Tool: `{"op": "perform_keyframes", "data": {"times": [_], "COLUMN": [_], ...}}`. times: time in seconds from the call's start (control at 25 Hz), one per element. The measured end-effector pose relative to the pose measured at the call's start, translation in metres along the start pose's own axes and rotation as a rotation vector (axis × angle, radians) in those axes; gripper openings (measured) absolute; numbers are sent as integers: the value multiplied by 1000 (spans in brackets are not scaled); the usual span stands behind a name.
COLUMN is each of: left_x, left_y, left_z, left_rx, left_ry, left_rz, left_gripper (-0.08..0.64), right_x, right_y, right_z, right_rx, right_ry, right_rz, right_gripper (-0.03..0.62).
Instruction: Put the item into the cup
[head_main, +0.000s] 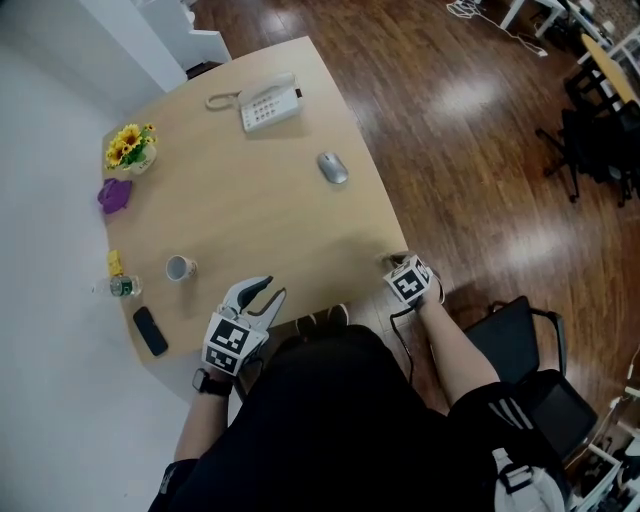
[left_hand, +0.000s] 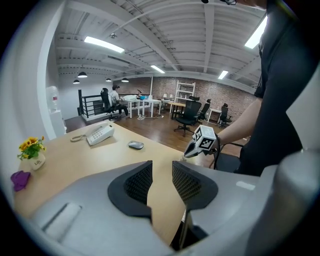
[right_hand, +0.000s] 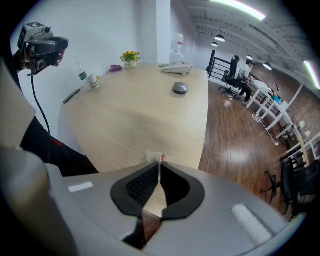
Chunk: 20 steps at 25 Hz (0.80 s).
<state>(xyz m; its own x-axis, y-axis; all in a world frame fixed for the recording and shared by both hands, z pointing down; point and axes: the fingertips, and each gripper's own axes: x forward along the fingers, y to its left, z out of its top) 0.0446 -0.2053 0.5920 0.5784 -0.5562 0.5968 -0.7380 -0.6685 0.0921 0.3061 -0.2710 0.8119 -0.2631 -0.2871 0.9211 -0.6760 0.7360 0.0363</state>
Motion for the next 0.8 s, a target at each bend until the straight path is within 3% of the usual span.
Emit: {"op": "perform_keyframes", "data": {"times": [0.16,0.28,0.56,0.8], "left_x": [-7,-14,-50,-101], "left_y": [8,12,41,74], "left_z": [-6,-9,-16,-45], "left_rx": [-19,-28,-63,-135], "left_ry": [-4,-13,-43,-77], "left_rz": [20,41,158,257], "left_gripper": [118,118,118,119], "right_x": [-17,-33,-72,-92], "right_y": [5,8,43,136], "right_z": [19,42,144,259], "right_rx": [31,3,-202,-387], "right_ry": [-54,-110,-285,-424], "right_rz": [7,2,47,170], "right_gripper": [9,9,9,9]}}
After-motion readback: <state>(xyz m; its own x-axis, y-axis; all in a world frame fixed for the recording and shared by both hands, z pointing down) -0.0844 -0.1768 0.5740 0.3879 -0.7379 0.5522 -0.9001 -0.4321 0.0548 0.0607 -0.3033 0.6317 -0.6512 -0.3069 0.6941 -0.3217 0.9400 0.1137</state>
